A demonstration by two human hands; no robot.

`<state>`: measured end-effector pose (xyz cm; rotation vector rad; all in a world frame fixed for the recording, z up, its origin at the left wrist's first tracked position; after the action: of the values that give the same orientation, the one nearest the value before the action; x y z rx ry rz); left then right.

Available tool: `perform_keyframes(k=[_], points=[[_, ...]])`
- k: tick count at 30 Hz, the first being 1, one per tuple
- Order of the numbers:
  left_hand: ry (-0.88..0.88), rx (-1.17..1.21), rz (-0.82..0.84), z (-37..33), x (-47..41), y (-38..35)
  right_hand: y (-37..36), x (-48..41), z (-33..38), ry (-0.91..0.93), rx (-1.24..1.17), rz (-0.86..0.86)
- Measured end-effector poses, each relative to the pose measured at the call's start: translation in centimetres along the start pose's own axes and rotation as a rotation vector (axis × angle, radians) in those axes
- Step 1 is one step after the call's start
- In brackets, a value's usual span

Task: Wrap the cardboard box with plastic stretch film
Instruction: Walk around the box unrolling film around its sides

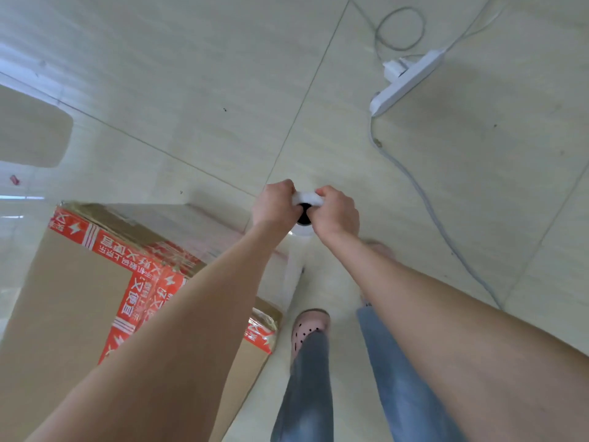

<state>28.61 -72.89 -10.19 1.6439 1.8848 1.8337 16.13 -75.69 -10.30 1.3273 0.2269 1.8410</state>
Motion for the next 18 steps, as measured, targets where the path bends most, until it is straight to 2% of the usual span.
perform_keyframes(k=[4,6,8,10,12,16,18], points=[[0.240,0.217,-0.133,3.1,-0.3,1.5,-0.6,-1.5,2.7,0.062,-0.022,0.002],[0.361,0.348,-0.178,4.3,-0.3,1.9,-1.4,-1.7,3.9,0.086,-0.010,0.065],[0.457,0.464,-0.197,5.1,-0.3,2.3,-2.3,-2.0,5.1,0.105,-0.008,0.139],[0.489,0.472,-0.174,5.5,-0.4,2.8,-2.8,-2.6,6.3,0.123,0.005,0.175],[0.448,0.383,-0.142,5.4,-0.7,3.6,-2.9,-3.1,7.3,0.124,0.035,0.207],[0.169,0.078,-0.068,3.1,-1.6,4.8,-3.3,-3.0,7.9,0.142,0.110,0.255],[0.093,0.006,-0.039,2.3,-2.0,5.0,-3.1,-2.9,8.1,0.156,0.110,0.251]])
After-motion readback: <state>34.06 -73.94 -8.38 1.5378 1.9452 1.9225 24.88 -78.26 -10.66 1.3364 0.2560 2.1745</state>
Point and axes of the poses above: each hand's wrist, its own x-axis away from the middle knuckle, its own y-axis out of the back of the hand, z = x × y, the point moved 6 cm from there along -x, towards the middle knuckle, and after that the axes turned 5 degrees about x, right-handed, at the moved point
